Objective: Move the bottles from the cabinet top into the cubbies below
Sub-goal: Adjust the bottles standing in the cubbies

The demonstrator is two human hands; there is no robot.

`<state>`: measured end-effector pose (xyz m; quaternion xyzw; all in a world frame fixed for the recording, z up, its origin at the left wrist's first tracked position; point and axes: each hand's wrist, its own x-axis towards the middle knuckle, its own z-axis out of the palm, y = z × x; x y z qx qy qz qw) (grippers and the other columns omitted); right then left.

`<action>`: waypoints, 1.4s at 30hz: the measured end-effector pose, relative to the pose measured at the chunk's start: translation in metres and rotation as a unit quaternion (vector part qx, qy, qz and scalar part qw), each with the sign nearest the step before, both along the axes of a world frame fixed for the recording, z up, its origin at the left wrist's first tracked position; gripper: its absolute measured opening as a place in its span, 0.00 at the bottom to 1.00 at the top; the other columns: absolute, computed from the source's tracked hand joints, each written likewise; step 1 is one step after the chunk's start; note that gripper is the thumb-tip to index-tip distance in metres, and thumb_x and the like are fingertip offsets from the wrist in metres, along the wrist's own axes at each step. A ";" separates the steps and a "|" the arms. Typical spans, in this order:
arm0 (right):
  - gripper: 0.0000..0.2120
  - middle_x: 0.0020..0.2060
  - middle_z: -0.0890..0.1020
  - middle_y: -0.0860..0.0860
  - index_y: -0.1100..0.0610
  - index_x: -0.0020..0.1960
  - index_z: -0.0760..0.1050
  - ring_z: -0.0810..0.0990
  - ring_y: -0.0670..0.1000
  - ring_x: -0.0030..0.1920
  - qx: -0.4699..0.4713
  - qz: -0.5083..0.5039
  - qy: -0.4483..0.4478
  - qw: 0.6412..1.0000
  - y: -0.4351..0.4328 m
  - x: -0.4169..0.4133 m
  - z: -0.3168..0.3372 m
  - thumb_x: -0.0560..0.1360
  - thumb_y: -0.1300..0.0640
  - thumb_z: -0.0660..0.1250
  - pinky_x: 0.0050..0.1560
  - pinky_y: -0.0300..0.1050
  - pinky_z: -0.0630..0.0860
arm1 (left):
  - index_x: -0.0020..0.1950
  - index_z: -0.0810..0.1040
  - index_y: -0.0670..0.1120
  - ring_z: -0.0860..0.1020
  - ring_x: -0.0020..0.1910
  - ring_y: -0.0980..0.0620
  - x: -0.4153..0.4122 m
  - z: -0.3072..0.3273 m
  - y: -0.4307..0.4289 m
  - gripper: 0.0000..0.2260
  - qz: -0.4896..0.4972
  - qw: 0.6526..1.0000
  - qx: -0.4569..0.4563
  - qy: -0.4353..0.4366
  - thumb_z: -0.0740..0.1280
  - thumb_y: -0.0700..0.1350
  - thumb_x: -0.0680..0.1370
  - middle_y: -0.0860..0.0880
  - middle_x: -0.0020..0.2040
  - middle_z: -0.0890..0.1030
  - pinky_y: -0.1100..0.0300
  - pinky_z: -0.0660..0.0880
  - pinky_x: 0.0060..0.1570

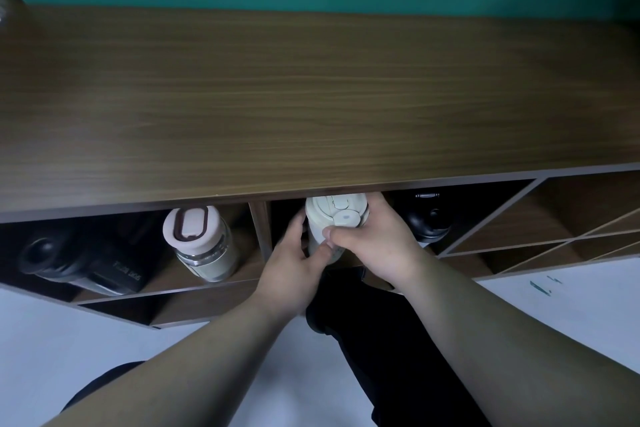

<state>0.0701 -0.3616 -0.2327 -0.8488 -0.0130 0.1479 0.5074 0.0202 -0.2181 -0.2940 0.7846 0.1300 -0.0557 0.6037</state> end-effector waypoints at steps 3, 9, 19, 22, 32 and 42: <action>0.22 0.51 0.85 0.42 0.41 0.52 0.73 0.82 0.38 0.52 0.005 -0.001 0.002 1.000 -0.001 0.001 -0.002 0.65 0.58 0.78 0.49 0.34 0.74 | 0.74 0.68 0.67 0.80 0.66 0.58 -0.001 0.001 0.001 0.26 -0.001 1.000 -0.005 0.005 0.70 0.53 0.78 0.61 0.66 0.82 0.48 0.75 0.71; 0.31 0.56 0.83 0.44 0.44 0.60 0.72 0.82 0.44 0.57 -0.001 -0.012 0.007 1.000 -0.001 0.001 -0.005 0.61 0.54 0.79 0.55 0.39 0.77 | 0.75 0.67 0.66 0.80 0.67 0.56 -0.004 0.008 0.000 0.28 -0.004 1.000 0.000 0.017 0.70 0.55 0.77 0.61 0.68 0.81 0.47 0.75 0.71; 0.25 0.61 0.70 0.38 0.42 0.66 0.69 0.71 0.41 0.61 -0.155 -0.033 -0.081 0.984 -0.010 -0.064 0.043 0.71 0.49 0.74 0.55 0.42 0.68 | 0.78 0.69 0.51 0.78 0.69 0.51 -0.043 0.033 0.036 0.26 -0.132 0.981 0.080 0.119 0.71 0.49 0.81 0.50 0.70 0.78 0.54 0.73 0.72; 0.09 0.49 0.78 0.39 0.43 0.50 0.75 0.77 0.41 0.50 -0.132 0.038 -0.136 0.981 0.013 -0.091 0.047 0.72 0.51 0.72 0.47 0.32 0.70 | 0.71 0.77 0.49 0.83 0.60 0.52 -0.062 0.039 0.065 0.22 -0.120 0.977 0.109 0.142 0.71 0.53 0.79 0.51 0.61 0.84 0.55 0.79 0.64; 0.38 0.77 0.66 0.46 0.45 0.80 0.56 0.67 0.48 0.76 -0.110 0.199 -0.021 0.974 0.133 -0.090 0.024 0.75 0.51 0.69 0.68 0.38 0.63 | 0.73 0.71 0.49 0.78 0.58 0.50 -0.087 0.049 0.151 0.26 0.065 0.978 0.135 0.146 0.73 0.51 0.77 0.50 0.61 0.80 0.58 0.74 0.49; 0.25 0.55 0.82 0.41 0.43 0.62 0.74 0.80 0.47 0.57 -0.066 0.083 0.019 0.994 0.178 -0.051 0.006 0.67 0.57 0.73 0.57 0.45 0.74 | 0.84 0.54 0.58 0.68 0.79 0.50 -0.062 0.023 0.184 0.44 0.006 0.985 0.136 0.102 0.73 0.59 0.73 0.51 0.81 0.67 0.50 0.67 0.77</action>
